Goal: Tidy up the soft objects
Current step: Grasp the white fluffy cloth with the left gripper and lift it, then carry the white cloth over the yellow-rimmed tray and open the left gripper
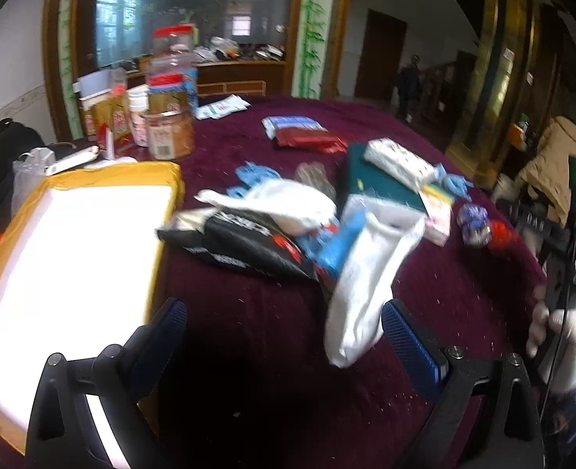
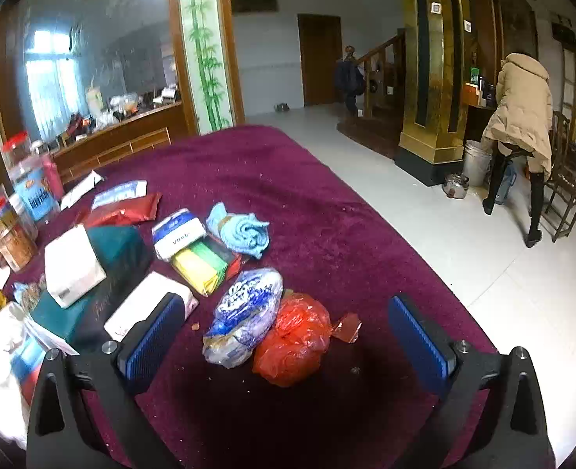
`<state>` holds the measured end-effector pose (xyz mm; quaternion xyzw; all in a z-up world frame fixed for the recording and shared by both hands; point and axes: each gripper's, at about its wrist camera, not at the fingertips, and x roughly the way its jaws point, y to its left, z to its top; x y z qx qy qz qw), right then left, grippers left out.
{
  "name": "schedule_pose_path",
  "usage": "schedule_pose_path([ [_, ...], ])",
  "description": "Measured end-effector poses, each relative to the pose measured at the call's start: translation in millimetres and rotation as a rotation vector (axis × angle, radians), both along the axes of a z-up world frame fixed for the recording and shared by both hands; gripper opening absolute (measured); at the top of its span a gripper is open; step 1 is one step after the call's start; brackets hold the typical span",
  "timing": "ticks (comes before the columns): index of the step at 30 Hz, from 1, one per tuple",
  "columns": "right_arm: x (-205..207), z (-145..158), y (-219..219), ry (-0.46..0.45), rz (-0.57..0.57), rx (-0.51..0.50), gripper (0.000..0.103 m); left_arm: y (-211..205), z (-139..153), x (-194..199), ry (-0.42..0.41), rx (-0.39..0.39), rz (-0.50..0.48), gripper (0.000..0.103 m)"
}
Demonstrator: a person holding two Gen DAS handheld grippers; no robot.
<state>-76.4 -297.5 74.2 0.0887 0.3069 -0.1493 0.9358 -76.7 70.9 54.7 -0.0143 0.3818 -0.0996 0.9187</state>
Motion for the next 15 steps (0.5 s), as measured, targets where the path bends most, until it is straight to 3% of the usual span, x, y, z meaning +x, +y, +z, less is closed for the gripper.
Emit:
schedule_pose_path([
  [5,-3,-3,6,0.009,0.018,-0.012,0.103,-27,-4,1,0.005,-0.012,-0.058,0.101],
  [10,-4,-1,15,0.000,0.038,-0.039,0.103,-63,-6,7,-0.034,0.103,-0.115,0.101],
  [12,-6,0,15,-0.006,0.038,-0.040,0.103,-67,-10,11,-0.023,0.116,-0.120,0.097],
  [13,-6,0,15,-0.007,0.036,-0.039,0.103,-68,-12,13,-0.011,0.119,-0.123,0.071],
  [14,-6,0,14,-0.007,0.034,-0.036,0.103,-69,-16,17,0.027,0.123,-0.136,0.022],
  [15,-6,0,13,-0.005,0.031,-0.033,0.103,-68,-21,21,0.076,0.109,-0.142,0.009],
])
